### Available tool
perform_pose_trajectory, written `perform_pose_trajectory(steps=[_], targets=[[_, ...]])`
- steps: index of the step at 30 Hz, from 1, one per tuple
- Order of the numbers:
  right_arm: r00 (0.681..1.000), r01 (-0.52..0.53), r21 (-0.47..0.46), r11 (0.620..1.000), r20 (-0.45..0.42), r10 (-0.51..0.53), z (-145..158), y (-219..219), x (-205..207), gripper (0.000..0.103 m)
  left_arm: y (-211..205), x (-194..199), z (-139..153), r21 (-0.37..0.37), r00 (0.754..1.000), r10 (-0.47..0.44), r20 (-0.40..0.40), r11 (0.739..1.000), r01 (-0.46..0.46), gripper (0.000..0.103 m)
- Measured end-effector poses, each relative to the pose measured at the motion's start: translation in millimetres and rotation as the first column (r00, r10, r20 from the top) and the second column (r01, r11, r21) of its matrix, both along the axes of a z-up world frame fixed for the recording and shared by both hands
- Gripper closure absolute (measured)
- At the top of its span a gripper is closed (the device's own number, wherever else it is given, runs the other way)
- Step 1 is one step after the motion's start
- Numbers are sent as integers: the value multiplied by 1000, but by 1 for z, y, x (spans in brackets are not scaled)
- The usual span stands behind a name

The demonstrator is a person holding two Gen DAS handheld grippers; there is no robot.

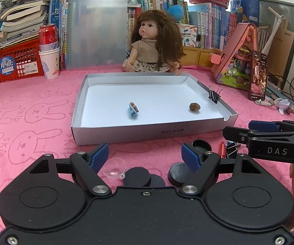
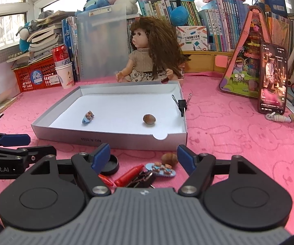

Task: Organize rigid objects
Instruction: 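Move both tools back toward the remaining objects on the tablecloth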

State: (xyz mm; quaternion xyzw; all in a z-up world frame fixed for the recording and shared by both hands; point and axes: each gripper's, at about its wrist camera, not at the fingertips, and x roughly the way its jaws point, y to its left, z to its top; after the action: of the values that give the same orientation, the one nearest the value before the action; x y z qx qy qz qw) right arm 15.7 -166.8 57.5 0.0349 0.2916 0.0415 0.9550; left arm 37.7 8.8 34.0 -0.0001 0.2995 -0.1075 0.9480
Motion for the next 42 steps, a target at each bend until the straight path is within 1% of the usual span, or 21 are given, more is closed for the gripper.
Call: perform_pose_trajectory(steps=[25, 42], targets=[[999, 23, -4, 1000, -48, -23, -16, -1, -14, 20, 5, -16, -19, 3, 999, 16, -50, 1000, -16, 26], [997, 29, -9, 1000, -67, -30, -23, -2, -15, 20, 11, -19, -28, 0, 997, 45, -64, 999, -45, 27]])
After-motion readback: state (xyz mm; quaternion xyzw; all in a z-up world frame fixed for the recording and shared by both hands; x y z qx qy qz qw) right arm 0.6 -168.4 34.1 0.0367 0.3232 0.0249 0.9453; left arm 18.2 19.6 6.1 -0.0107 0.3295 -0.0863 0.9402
